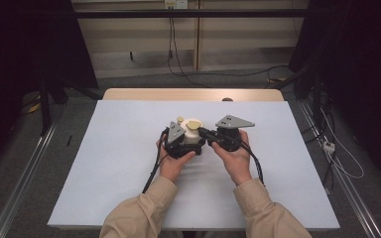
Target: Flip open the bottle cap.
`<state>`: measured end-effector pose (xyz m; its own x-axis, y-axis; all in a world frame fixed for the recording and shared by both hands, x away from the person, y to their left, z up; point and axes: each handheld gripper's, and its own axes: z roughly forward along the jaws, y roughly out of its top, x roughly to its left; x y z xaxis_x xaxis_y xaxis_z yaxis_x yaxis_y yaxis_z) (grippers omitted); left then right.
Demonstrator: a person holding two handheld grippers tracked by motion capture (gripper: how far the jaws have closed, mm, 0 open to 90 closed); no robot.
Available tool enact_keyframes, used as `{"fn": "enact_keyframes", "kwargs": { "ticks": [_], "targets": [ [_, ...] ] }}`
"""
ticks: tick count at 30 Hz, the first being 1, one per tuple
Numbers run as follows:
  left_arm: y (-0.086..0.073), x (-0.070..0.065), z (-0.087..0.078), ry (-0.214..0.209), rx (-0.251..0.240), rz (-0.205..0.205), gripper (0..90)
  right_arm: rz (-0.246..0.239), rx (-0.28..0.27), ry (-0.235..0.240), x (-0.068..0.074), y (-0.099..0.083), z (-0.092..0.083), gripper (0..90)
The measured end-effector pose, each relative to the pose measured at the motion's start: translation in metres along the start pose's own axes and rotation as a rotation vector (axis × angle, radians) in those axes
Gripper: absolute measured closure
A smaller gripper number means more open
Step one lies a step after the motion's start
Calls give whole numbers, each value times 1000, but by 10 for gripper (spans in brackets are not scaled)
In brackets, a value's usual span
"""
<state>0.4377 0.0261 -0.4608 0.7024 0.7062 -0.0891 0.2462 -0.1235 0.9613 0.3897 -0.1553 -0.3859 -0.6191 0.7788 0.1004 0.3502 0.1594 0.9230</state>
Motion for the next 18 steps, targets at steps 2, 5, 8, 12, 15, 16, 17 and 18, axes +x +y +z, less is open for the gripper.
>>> {"fn": "enact_keyframes", "kwargs": {
  "ticks": [2, 5, 8, 12, 15, 16, 17, 18],
  "targets": [
    [0, 0, 0, 0, 0, 0, 61, -2, -2, -2, 0, 0, 0, 900],
    [0, 0, 0, 1, 0, 0, 61, 3, -3, -1, 0, 0, 1, 900],
    [0, 0, 0, 1, 0, 1, 61, 6, -7, -1, 0, 0, 1, 900],
    [0, 0, 0, 2, 0, 1, 61, 3, -6, 3, 1, 1, 3, 900],
    [0, 0, 0, 2, 0, 1, 61, -1, -7, 4, 2, 2, 4, 900],
    [0, 0, 0, 2, 1, 1, 61, 0, -6, 6, 2, 2, 4, 900],
    [0, 0, 0, 1, 1, 1, 61, 1, -8, 7, 2, 2, 4, 900],
    [0, 0, 0, 1, 1, 1, 61, 2, -7, 6, 3, 3, 5, 900]
  ]
}}
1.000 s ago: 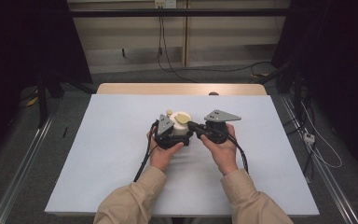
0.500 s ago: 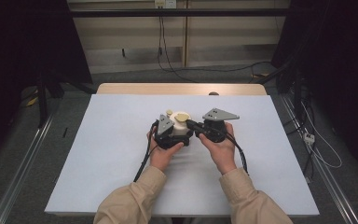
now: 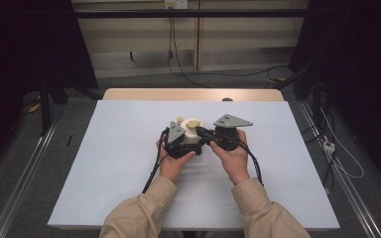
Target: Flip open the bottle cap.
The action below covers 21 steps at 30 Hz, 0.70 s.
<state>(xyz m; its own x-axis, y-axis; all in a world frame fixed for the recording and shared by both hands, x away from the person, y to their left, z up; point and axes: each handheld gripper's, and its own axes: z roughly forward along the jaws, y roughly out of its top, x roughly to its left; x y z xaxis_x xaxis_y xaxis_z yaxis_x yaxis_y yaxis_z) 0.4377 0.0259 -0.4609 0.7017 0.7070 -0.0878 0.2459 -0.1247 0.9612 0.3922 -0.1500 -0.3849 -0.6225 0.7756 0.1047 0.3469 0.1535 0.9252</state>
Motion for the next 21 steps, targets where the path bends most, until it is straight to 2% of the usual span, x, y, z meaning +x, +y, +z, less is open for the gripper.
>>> {"fn": "enact_keyframes", "kwargs": {
  "ticks": [21],
  "targets": [
    [0, 0, 0, -1, -3, -7, 61, -6, -8, -11, 1, 4, 4, 900]
  ]
}}
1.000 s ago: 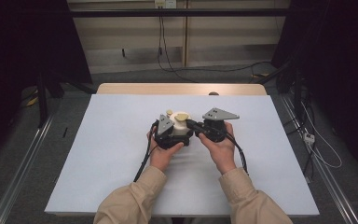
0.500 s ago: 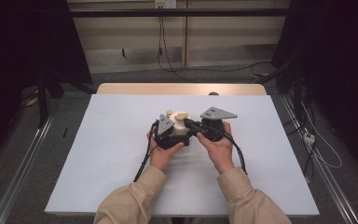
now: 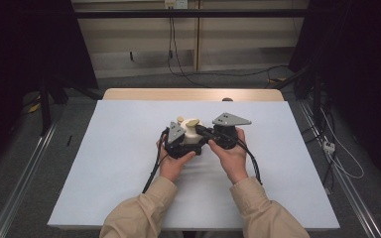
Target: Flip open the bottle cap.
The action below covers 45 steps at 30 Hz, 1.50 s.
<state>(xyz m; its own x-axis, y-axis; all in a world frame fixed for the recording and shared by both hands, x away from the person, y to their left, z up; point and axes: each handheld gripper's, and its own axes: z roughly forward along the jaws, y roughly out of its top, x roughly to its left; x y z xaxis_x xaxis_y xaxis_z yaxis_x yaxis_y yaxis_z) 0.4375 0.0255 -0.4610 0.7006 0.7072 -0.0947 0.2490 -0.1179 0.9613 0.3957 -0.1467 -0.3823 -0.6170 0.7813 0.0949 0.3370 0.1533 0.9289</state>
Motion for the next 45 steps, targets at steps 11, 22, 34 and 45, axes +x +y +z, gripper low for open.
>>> {"fn": "enact_keyframes", "kwargs": {
  "ticks": [11, 22, 34, 45],
  "targets": [
    [0, 0, 0, 0, 1, 2, 60, -15, -1, -3, 2, 2, 3, 900],
    [0, 0, 0, 0, 3, 7, 60, -14, -2, -7, 1, 4, 5, 900],
    [0, 0, 0, 1, 3, 6, 60, -6, -9, -3, 1, 8, 9, 900],
    [0, 0, 0, 1, 3, 6, 60, -6, -10, -5, 1, 9, 11, 900]
  ]
}}
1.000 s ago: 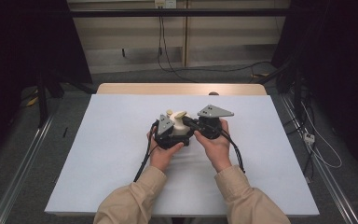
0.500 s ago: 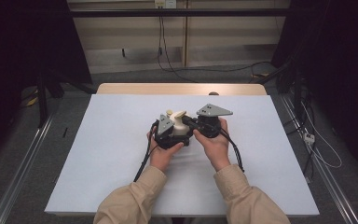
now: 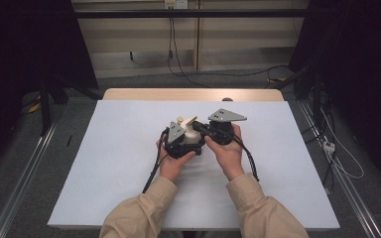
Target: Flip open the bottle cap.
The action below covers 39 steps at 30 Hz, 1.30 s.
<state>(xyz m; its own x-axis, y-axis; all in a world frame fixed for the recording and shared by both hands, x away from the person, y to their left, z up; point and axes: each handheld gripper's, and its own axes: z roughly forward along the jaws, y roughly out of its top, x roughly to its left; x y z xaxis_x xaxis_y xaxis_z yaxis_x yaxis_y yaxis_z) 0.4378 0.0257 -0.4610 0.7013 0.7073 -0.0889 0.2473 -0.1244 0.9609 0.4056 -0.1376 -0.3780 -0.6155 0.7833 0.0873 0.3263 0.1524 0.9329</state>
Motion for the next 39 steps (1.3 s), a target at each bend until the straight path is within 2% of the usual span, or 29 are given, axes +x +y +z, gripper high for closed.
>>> {"fn": "enact_keyframes", "kwargs": {
  "ticks": [39],
  "targets": [
    [0, 0, 0, 0, -1, 0, 59, -13, 1, -4, 1, 6, 11, 900]
  ]
}}
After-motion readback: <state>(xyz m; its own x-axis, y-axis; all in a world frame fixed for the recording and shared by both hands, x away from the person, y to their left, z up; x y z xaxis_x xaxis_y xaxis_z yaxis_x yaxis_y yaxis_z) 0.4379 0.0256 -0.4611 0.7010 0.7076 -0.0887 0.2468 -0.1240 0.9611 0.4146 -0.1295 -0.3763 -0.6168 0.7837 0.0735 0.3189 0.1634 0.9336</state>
